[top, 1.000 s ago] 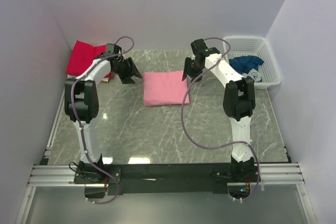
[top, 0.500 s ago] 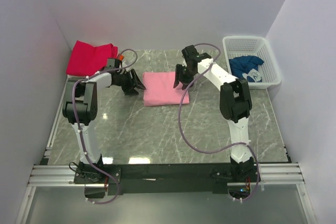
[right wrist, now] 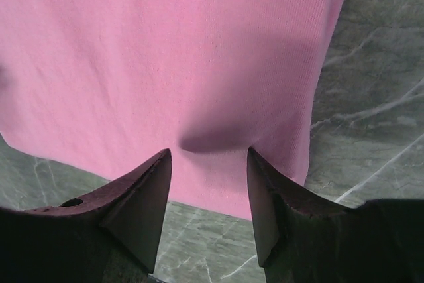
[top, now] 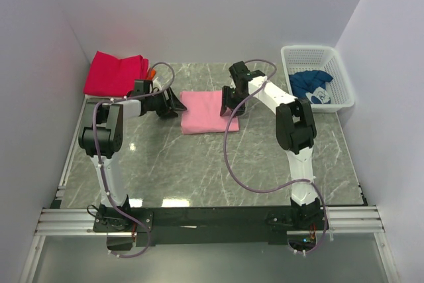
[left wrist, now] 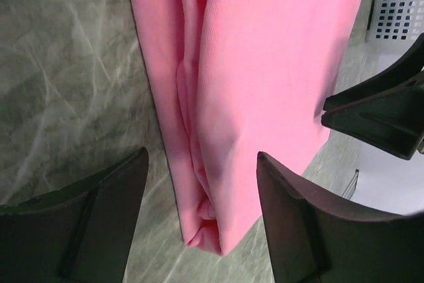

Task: Fold and stack the t-shirts
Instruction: Neatly place the folded tshirt to the corner

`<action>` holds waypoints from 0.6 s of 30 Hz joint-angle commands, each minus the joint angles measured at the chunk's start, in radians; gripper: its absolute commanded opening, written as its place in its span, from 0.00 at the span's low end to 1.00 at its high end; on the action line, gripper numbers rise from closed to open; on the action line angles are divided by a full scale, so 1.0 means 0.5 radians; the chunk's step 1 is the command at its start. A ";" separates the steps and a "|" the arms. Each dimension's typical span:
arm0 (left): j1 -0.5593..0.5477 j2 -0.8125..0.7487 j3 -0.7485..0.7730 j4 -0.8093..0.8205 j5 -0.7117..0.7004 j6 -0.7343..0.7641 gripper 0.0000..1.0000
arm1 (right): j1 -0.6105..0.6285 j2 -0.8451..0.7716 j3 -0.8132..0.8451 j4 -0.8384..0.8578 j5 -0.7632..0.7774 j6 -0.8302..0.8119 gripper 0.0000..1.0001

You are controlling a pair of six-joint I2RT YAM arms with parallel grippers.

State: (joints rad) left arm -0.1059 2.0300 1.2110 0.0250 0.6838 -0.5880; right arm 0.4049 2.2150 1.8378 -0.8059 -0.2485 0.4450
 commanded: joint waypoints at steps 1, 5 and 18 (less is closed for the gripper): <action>0.009 0.063 0.035 0.095 -0.033 0.032 0.73 | -0.012 -0.009 0.006 0.004 0.006 -0.040 0.56; 0.012 0.048 0.029 0.079 -0.223 0.062 0.73 | -0.012 -0.012 0.003 0.007 0.003 -0.043 0.56; -0.024 0.241 0.026 0.217 -0.239 -0.005 0.75 | -0.009 0.043 0.067 -0.030 -0.021 -0.043 0.56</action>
State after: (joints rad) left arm -0.1081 2.0815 1.2304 0.1684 0.6250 -0.6071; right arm 0.4049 2.2158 1.8381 -0.8085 -0.2531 0.4427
